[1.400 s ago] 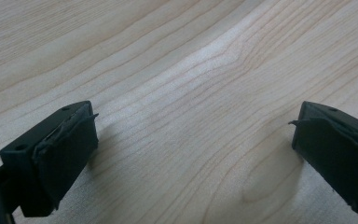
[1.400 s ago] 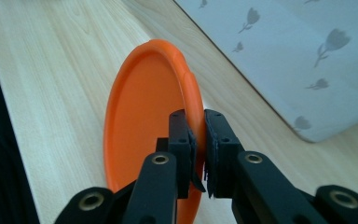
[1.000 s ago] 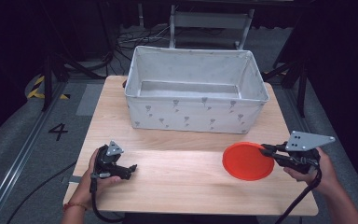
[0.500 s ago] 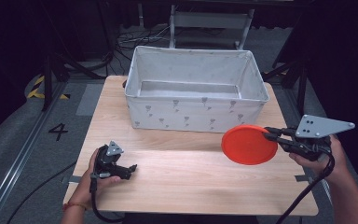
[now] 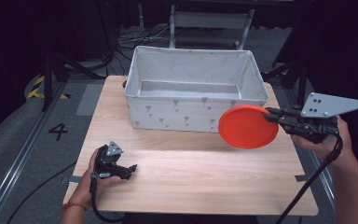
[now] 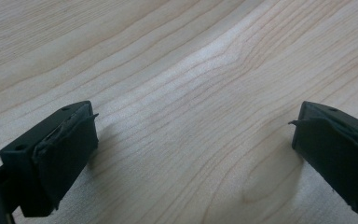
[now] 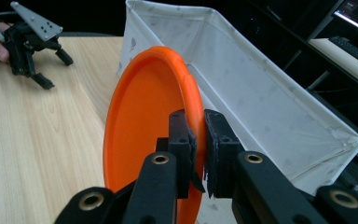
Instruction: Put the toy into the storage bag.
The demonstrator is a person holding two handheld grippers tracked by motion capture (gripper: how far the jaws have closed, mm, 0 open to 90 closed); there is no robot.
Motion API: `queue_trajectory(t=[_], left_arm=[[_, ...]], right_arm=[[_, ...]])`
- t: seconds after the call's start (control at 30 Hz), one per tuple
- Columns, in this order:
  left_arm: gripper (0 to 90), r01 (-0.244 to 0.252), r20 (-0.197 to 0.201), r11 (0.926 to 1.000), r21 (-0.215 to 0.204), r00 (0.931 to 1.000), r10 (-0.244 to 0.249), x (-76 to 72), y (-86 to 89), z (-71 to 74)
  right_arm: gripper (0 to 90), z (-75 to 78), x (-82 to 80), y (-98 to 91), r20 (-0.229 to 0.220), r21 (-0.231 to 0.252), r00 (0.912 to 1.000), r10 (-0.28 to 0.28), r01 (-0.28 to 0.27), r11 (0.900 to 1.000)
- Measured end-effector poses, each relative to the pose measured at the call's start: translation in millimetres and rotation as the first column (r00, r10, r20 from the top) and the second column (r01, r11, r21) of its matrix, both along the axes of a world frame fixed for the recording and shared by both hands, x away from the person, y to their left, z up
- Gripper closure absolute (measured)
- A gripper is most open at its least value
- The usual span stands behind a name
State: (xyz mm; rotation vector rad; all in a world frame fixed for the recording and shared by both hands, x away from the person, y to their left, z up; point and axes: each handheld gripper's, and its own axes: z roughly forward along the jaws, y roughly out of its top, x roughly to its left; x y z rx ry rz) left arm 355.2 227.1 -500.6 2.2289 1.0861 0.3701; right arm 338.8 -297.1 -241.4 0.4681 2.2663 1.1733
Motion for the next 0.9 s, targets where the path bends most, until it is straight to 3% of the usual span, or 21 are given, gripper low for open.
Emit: queue_trajectory(t=[0.6, 0.9], left_arm=[[0.4, 0.000, 0.000, 1.0000, 0.000, 1.0000, 0.000, 0.0, 0.0, 0.0], [0.5, 0.000, 0.000, 1.0000, 0.000, 1.0000, 0.000, 0.0, 0.0, 0.0]], right_arm=[[82.5, 30.3, 23.7, 5.7, 0.023, -0.003, 0.9993, -0.028, 0.028, 0.9996], [82.5, 48.7, 43.2, 8.5, 0.039, 0.001, 0.9979, -0.051, 0.051, 0.9987]])
